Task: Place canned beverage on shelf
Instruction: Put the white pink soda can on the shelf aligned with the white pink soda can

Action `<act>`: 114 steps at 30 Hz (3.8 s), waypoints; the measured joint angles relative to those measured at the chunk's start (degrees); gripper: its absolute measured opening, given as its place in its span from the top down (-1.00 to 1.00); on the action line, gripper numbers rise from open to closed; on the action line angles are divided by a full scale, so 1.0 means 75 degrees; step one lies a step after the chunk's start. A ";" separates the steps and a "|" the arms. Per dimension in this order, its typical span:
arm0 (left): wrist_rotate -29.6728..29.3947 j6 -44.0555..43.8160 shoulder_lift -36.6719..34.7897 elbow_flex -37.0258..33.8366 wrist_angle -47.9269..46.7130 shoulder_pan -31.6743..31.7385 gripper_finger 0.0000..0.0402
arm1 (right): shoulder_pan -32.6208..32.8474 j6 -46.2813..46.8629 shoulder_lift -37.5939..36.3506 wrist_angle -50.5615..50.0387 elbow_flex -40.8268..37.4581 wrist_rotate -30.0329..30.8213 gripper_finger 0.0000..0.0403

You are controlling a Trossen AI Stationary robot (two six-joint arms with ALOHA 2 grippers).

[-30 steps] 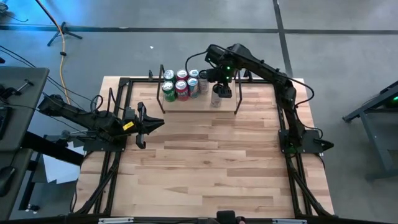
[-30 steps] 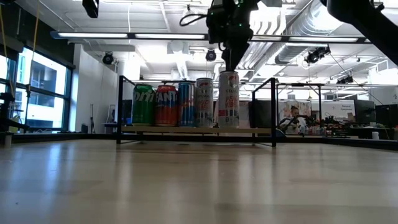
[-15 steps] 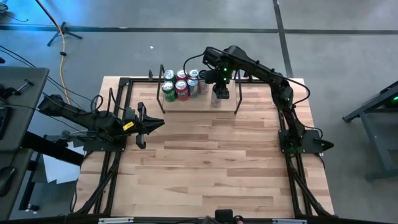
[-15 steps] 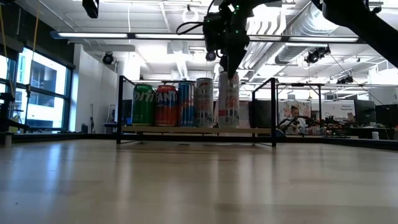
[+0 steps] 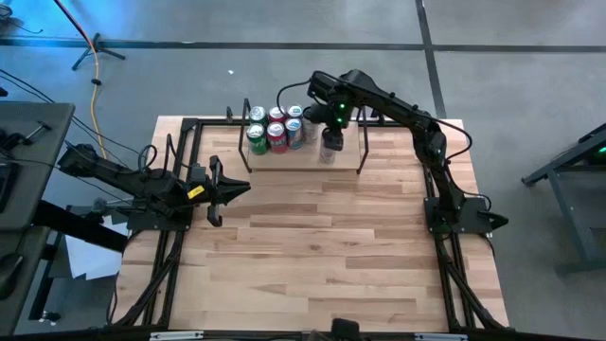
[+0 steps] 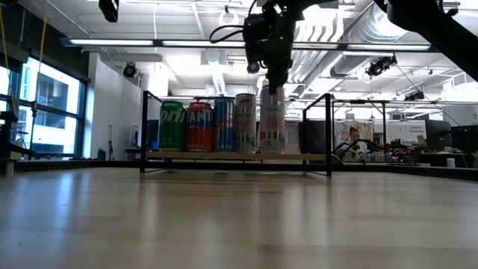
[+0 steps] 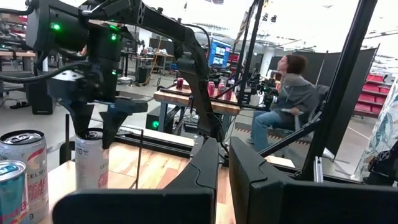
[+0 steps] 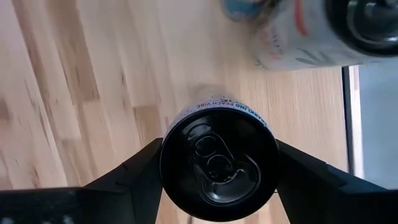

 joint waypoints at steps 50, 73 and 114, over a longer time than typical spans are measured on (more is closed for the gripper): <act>0.0006 -0.0548 0.0000 0.0000 0.0011 0.0000 1.00 | 0.0633 0.3395 0.0303 0.0332 0.0363 0.0662 -0.38; 0.0006 -0.0540 -0.0003 0.0000 0.0004 0.0001 1.00 | 0.0633 0.2799 0.0329 0.0892 0.0350 0.0655 -0.42; 0.0006 -0.0548 -0.0003 0.0000 0.0000 0.0000 1.00 | 0.0403 0.2934 0.0121 0.1217 0.0358 0.0625 -0.92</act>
